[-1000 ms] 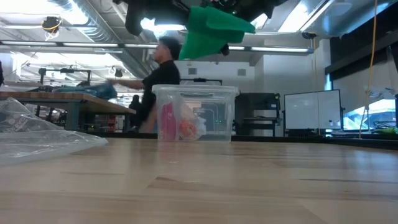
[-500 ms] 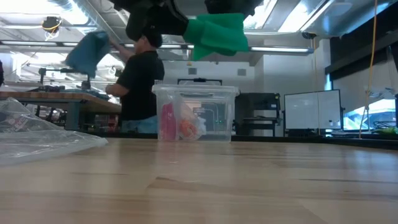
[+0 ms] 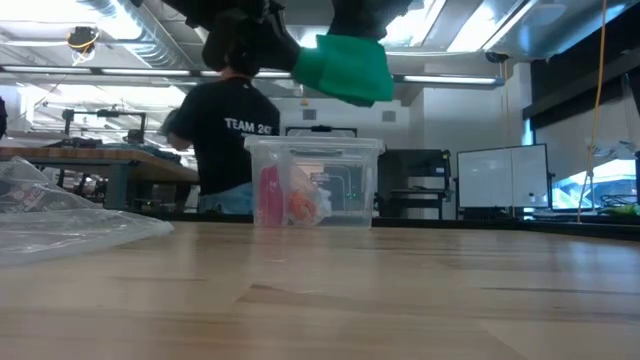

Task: Roll bandage
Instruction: Roll the green bandage

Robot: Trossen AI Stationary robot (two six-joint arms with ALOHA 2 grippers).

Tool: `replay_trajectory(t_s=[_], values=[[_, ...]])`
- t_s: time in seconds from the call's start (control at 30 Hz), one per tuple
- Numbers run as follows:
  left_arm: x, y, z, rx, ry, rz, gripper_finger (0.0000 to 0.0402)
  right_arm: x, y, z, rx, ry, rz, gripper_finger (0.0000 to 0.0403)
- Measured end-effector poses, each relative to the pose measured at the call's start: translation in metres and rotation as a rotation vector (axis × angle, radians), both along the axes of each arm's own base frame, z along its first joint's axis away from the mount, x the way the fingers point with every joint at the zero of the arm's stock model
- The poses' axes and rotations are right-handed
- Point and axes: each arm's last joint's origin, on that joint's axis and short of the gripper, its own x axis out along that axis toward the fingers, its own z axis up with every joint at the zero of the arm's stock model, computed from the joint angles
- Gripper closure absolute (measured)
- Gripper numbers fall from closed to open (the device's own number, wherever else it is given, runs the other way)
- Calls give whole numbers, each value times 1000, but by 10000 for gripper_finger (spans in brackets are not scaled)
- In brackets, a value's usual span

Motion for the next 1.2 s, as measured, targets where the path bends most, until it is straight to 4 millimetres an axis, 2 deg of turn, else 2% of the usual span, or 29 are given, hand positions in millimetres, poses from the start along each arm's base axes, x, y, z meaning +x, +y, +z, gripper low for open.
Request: replay_trajectory(t_s=[0.13, 0.23, 0.33, 0.53, 0.67, 0.77, 0.97, 1.1, 1.2], values=[[0, 0, 0, -21, -5, 8, 391, 11, -5, -21, 95, 46, -67, 155], [0, 3, 0, -56, -17, 30, 391, 14, -4, -35, 185, 109, -54, 155], [0, 6, 0, -73, -20, 49, 391, 13, -2, -38, 226, 133, -15, 155], [0, 7, -2, -88, 1, 44, 391, 14, -3, -19, 29, 23, -131, 155], [0, 7, -2, -89, -1, 44, 391, 9, 2, -19, 127, 99, -12, 155], [0, 7, -2, -95, -2, 47, 391, -6, 5, -5, 101, 167, 50, 155], [0, 7, -2, -96, -4, 47, 391, -26, 11, 30, 14, 90, 21, 155], [0, 6, -2, -104, -7, 48, 391, -55, 18, 53, -22, 74, 57, 155], [0, 6, -1, -118, -13, 54, 391, -76, 23, 60, -35, 79, 65, 155]])
